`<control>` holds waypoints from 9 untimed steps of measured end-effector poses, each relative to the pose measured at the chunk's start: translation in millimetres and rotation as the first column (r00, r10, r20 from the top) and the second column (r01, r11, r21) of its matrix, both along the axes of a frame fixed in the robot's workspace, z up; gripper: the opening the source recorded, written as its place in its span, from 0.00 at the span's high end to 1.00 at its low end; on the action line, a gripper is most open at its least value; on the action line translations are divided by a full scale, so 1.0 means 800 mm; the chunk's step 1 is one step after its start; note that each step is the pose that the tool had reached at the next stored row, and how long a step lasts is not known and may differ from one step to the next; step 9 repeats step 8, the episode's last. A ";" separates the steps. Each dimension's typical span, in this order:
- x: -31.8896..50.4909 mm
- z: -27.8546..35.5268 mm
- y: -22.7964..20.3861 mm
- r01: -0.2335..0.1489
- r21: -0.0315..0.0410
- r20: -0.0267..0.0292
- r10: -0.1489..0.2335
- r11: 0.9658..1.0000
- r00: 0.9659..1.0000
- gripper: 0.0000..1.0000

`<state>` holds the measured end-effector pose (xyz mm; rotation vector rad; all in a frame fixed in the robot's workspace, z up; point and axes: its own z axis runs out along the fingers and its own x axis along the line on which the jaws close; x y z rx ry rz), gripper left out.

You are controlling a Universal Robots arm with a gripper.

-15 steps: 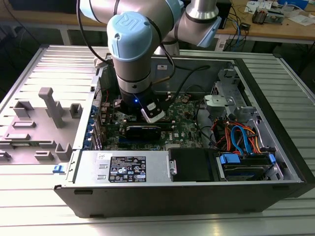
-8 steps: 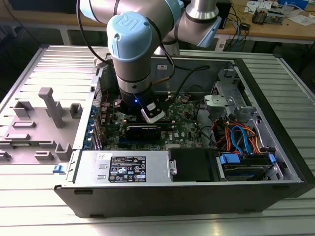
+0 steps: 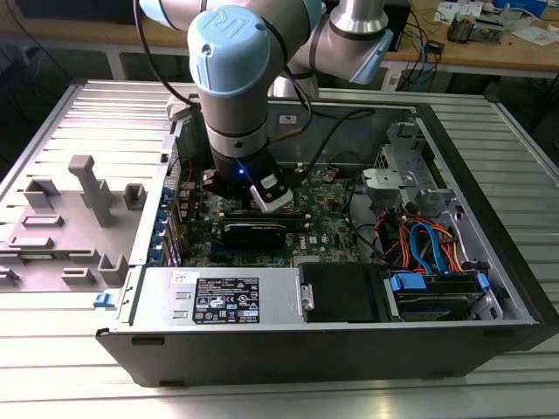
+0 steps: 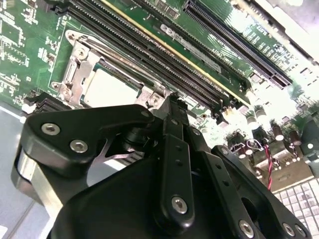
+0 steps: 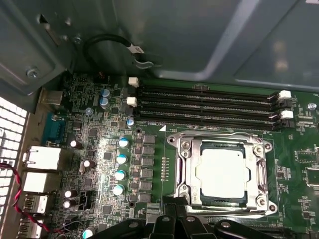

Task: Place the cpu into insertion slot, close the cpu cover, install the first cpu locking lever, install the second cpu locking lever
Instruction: 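Install the second cpu locking lever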

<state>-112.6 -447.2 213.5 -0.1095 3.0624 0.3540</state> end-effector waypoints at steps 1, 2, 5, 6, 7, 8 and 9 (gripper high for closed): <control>0.000 0.0000 0.0000 0.000 0.000 0.000 0.000 1.000 1.000 0.89; 0.000 0.0003 0.0000 0.000 0.000 0.000 0.000 1.000 1.000 0.89; 0.000 0.0016 0.0000 0.000 0.000 0.000 0.000 1.000 1.000 0.89; 0.000 0.0022 0.0000 0.000 0.000 0.000 0.000 1.000 1.000 0.89; 0.000 0.0023 0.0000 0.000 0.000 0.000 0.000 1.000 1.000 0.89; 0.000 0.0026 0.0000 0.000 0.000 0.000 0.000 1.000 1.000 0.89; 0.000 0.0026 0.0000 0.000 0.000 0.000 0.000 1.000 1.000 0.89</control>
